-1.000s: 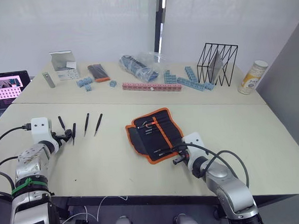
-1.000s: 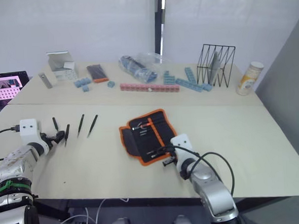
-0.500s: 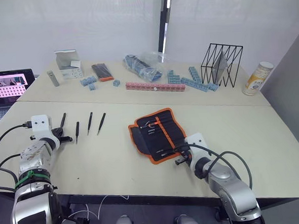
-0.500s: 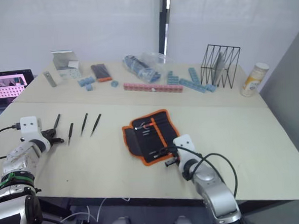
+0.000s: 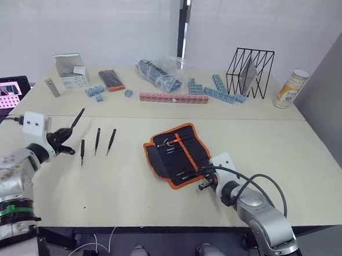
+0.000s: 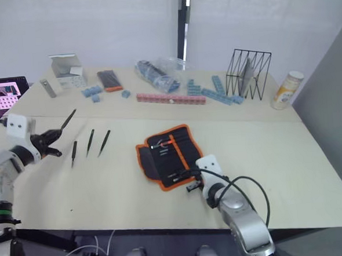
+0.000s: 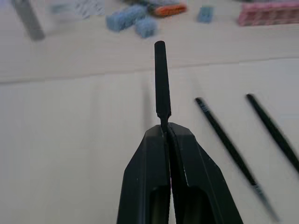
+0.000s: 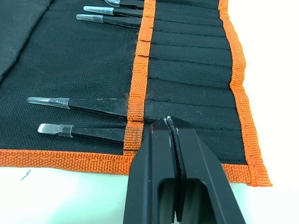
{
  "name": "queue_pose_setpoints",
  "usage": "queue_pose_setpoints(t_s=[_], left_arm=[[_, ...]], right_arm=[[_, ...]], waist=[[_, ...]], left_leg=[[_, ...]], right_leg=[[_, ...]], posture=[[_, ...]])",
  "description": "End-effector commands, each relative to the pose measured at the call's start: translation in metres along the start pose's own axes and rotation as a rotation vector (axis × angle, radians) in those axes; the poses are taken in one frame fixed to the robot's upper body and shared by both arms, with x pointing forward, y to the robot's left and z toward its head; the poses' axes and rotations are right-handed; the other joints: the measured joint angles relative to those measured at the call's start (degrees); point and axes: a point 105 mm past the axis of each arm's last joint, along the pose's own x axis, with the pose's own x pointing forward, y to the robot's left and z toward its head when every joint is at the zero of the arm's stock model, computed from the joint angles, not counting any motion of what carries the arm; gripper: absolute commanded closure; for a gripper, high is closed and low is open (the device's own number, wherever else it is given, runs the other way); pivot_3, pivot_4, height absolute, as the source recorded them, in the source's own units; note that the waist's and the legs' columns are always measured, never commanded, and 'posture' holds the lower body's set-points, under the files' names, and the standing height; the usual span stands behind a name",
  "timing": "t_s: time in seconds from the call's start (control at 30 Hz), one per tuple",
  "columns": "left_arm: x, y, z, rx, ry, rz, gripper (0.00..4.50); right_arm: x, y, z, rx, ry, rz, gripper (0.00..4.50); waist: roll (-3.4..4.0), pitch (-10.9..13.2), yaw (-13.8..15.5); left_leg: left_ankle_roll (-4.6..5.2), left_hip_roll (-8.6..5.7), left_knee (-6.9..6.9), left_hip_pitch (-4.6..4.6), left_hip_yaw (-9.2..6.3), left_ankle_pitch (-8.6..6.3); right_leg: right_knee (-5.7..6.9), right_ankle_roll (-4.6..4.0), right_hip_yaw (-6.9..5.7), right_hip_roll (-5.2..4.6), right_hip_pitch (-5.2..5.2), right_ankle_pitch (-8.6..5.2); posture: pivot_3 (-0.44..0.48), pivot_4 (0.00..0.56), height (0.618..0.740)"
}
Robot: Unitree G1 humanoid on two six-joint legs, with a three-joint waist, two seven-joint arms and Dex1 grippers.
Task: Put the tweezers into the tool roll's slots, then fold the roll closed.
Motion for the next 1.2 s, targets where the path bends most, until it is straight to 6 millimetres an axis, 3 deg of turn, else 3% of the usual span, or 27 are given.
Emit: queue_pose_setpoints(t_s=[0.03,0.17,0.37,0.57,0.8,1.2], left_arm=[[0.000,-0.064,0.021,0.034,0.039,-0.299,4.47],[0.003,-0.124,0.018,0.088,0.143,-0.539,4.47],[0.025,-0.161,0.011,0.141,0.217,-0.678,4.47],[0.043,-0.175,-0.004,0.217,0.315,-0.750,4.47],[0.055,-0.191,0.014,0.280,0.370,-0.779,4.47],[0.061,-0.191,0.012,0.416,0.485,-0.759,4.47]], right_arm=[[0.001,0.006,-0.038,0.037,0.149,0.019,4.50],[0.002,0.011,-0.042,0.047,0.158,0.029,4.50],[0.000,0.015,-0.053,0.053,0.174,0.032,4.50],[-0.002,0.017,-0.069,0.043,0.191,0.040,4.50],[-0.002,0.018,-0.066,0.058,0.174,0.017,4.50],[-0.001,0.021,-0.063,0.071,0.160,0.002,4.50]], waist=[[0.06,0.02,-0.04],[0.08,0.04,-0.19],[0.04,0.01,-0.24],[-0.13,-0.11,-0.39],[-0.22,-0.17,-0.11],[-0.06,-0.26,-0.55]], left_leg=[[0.00,0.00,0.00,0.00,0.01,0.00],[0.00,0.00,0.01,0.15,-0.01,-0.01],[0.01,0.00,0.02,0.15,-0.02,-0.01],[0.06,0.00,0.03,0.14,-0.02,-0.01],[0.07,0.01,0.09,0.13,-0.06,-0.01],[0.08,0.01,0.12,0.13,-0.08,-0.01]], right_leg=[[-0.03,0.01,0.00,-0.01,-0.03,-0.01],[-0.15,0.02,0.00,-0.01,-0.09,-0.03],[-0.16,0.03,0.01,0.01,-0.07,-0.04],[-0.12,0.04,0.02,0.04,0.05,-0.04],[-0.11,0.05,0.03,0.06,0.03,-0.05],[0.05,0.05,0.06,0.10,0.07,-0.05]], posture=[[0.000,0.150,0.740],[0.000,0.150,0.740],[0.000,0.150,0.740],[0.000,0.150,0.740],[0.000,0.150,0.740],[0.000,0.150,0.740]])
